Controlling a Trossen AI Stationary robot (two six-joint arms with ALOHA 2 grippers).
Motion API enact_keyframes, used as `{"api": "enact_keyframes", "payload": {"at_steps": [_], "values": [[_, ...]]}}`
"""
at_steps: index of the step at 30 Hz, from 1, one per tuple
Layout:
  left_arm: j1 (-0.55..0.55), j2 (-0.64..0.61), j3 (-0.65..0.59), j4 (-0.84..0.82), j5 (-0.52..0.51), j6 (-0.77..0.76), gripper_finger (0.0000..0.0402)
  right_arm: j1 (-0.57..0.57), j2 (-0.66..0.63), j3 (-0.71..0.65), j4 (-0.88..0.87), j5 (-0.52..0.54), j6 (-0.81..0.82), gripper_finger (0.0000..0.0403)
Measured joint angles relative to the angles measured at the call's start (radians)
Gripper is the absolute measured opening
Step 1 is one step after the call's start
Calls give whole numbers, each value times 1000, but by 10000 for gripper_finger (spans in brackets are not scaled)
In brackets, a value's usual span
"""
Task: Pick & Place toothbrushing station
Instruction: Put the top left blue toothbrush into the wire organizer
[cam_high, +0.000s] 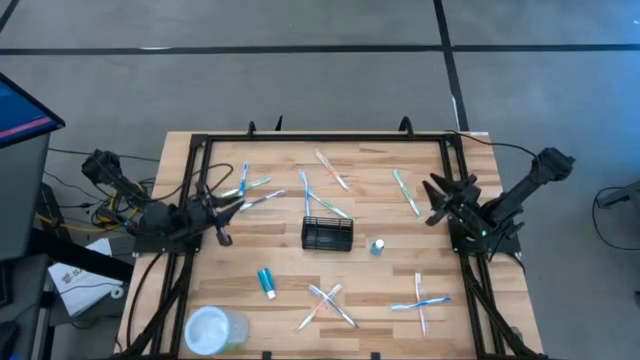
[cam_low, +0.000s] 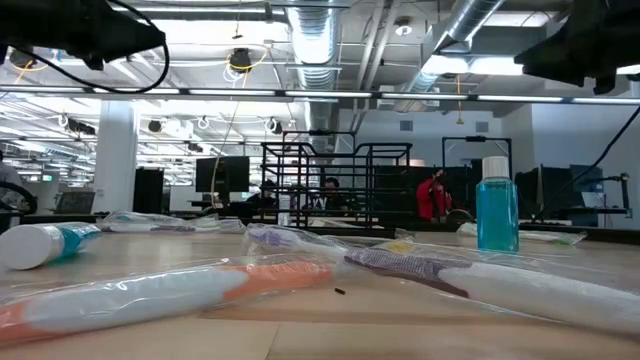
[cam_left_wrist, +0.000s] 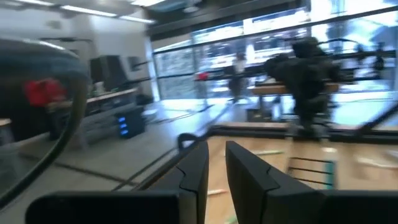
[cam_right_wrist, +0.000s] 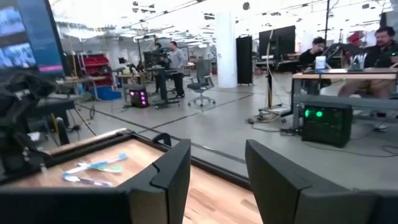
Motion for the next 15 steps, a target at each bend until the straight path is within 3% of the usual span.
{"api": "enact_keyframes", "payload": {"at_steps": [7, 15], "values": [[83, 0, 25, -25, -40, -94, 55, -29, 0, 0, -52, 0, 31, 145], [167, 0, 86, -214, -20, -225, 82, -28, 0, 0, -168, 0, 178, 145]]}}
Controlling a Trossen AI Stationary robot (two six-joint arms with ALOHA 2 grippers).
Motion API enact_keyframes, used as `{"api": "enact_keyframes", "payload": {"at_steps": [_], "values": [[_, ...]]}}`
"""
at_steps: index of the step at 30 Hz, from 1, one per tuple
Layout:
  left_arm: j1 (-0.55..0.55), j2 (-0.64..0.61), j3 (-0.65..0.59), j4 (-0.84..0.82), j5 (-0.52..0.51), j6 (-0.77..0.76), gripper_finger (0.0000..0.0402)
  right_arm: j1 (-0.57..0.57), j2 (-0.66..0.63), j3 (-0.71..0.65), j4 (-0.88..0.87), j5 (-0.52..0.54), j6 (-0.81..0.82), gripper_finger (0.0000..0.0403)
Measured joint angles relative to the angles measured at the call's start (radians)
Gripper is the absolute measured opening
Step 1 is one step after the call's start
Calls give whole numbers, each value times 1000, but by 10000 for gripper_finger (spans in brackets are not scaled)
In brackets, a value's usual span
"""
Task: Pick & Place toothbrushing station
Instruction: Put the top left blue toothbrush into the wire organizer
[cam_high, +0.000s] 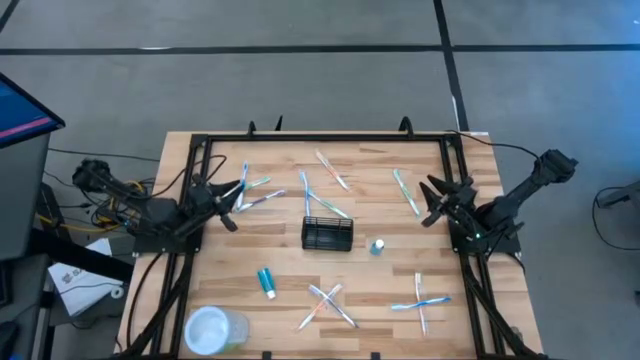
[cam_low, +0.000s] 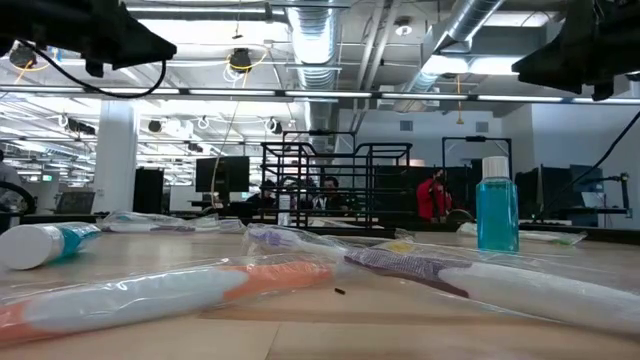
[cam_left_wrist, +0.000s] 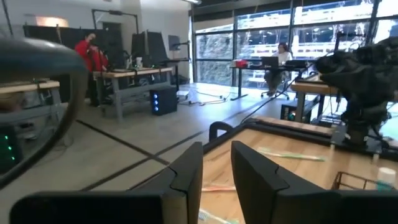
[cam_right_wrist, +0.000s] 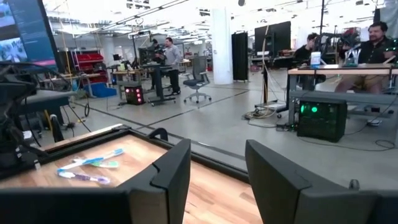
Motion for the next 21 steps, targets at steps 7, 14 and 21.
{"api": "enact_keyframes", "payload": {"at_steps": [7, 14, 21], "values": [[160, 46, 52, -229, 169, -199, 85, -8, 0, 0, -64, -4, 83, 145], [434, 143, 115, -399, 421, -392, 85, -10, 0, 0, -89, -28, 149, 145], [719, 291, 222, -585, 681, -451, 85, -10, 0, 0, -155, -80, 205, 145]]}}
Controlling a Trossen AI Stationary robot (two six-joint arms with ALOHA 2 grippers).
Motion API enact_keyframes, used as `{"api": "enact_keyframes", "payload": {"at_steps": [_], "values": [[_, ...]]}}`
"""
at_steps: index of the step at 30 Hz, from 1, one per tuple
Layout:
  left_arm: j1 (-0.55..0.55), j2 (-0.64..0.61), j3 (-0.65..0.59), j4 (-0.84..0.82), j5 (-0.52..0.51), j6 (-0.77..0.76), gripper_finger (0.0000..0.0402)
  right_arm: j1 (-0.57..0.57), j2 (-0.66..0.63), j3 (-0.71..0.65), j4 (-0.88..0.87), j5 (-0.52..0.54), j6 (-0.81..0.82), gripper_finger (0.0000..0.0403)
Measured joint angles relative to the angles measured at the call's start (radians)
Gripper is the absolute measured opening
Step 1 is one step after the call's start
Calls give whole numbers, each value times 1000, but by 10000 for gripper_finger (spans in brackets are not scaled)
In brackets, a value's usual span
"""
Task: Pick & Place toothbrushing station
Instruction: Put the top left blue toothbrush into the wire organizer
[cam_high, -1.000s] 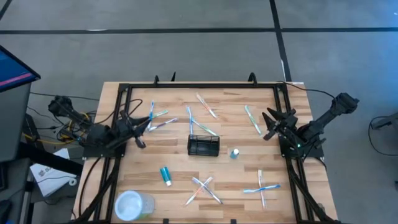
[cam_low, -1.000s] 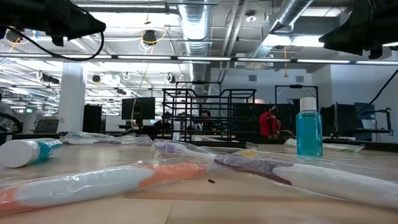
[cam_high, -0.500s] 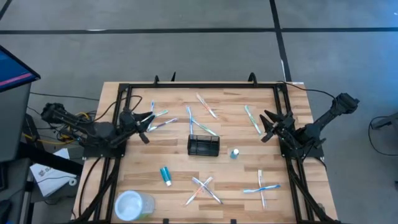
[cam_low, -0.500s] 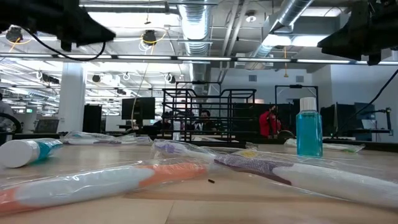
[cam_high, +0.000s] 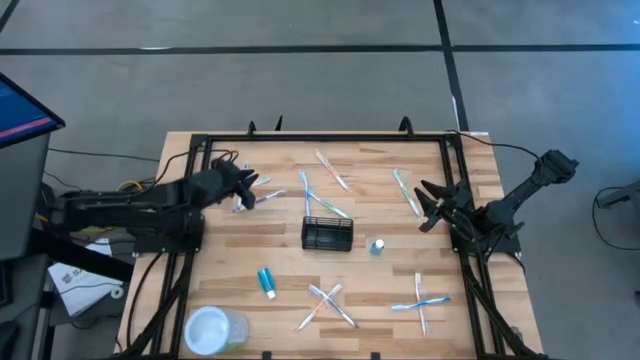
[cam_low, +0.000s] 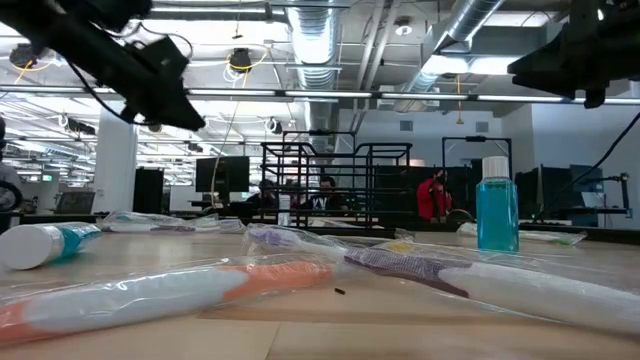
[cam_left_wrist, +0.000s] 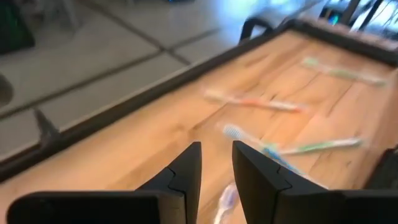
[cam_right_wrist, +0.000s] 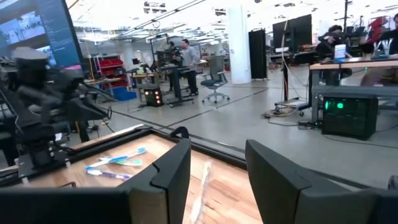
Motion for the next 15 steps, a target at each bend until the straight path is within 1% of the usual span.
{"api": "enact_keyframes", "payload": {"at_steps": [3, 9, 12, 15], "values": [[89, 71, 44, -31, 93, -20, 86, 0, 0, 0, -3, 0, 0, 145], [234, 207, 117, -178, 188, -25, 86, 0, 0, 0, -11, -1, 7, 145], [274, 259, 138, -207, 231, -30, 86, 0, 0, 0, -14, -1, 8, 145], [294, 287, 146, -207, 239, -31, 86, 0, 0, 0, -14, -2, 8, 145]]}}
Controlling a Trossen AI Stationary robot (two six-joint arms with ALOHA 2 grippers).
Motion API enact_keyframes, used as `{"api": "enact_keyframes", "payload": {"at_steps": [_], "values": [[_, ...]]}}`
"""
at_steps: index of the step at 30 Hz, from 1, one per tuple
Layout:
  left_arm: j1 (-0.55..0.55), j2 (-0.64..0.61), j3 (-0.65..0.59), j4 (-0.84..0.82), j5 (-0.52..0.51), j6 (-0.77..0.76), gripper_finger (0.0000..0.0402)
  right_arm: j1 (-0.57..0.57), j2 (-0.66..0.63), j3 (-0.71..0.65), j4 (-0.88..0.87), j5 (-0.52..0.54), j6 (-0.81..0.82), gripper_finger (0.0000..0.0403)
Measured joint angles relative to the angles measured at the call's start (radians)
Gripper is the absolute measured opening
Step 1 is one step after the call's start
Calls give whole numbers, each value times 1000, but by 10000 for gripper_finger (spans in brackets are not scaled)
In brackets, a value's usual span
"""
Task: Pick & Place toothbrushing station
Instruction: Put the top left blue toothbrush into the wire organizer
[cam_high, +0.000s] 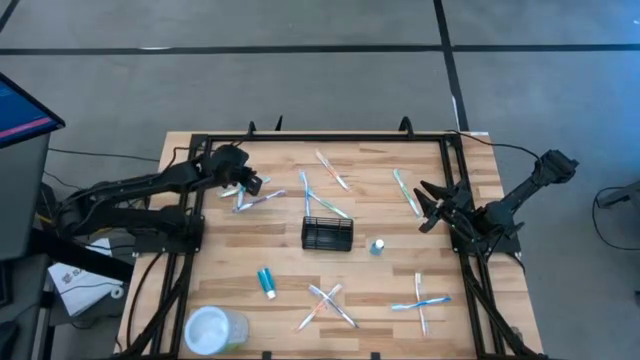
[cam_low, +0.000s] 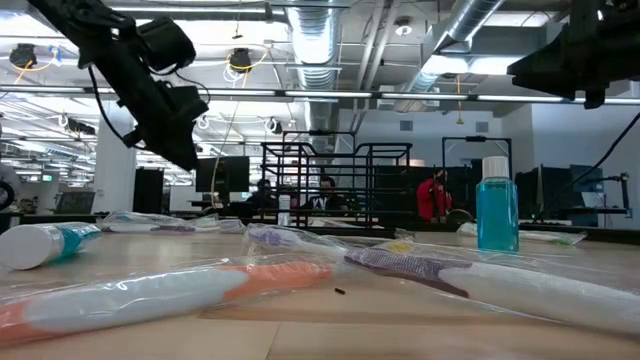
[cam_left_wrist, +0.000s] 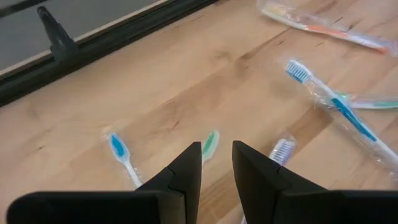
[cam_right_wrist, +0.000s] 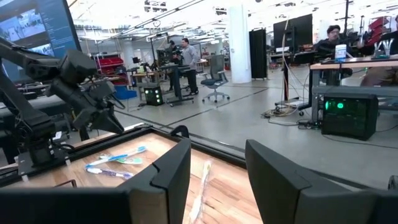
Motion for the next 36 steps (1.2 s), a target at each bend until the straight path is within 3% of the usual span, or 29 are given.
{"api": "enact_keyframes", "payload": {"at_steps": [5, 14, 29, 36], "values": [[59, 36, 1, -14, 15, -24, 86, 0, 0, 0, -3, -1, 0, 145], [140, 109, 1, -50, 138, -70, 86, -2, 0, 0, -3, -25, 0, 145], [199, 143, 0, -62, 144, -67, 135, -2, 0, 0, -3, -25, 0, 145], [202, 165, 0, -67, 127, -68, 135, -2, 0, 0, -3, -25, 0, 145]]}}
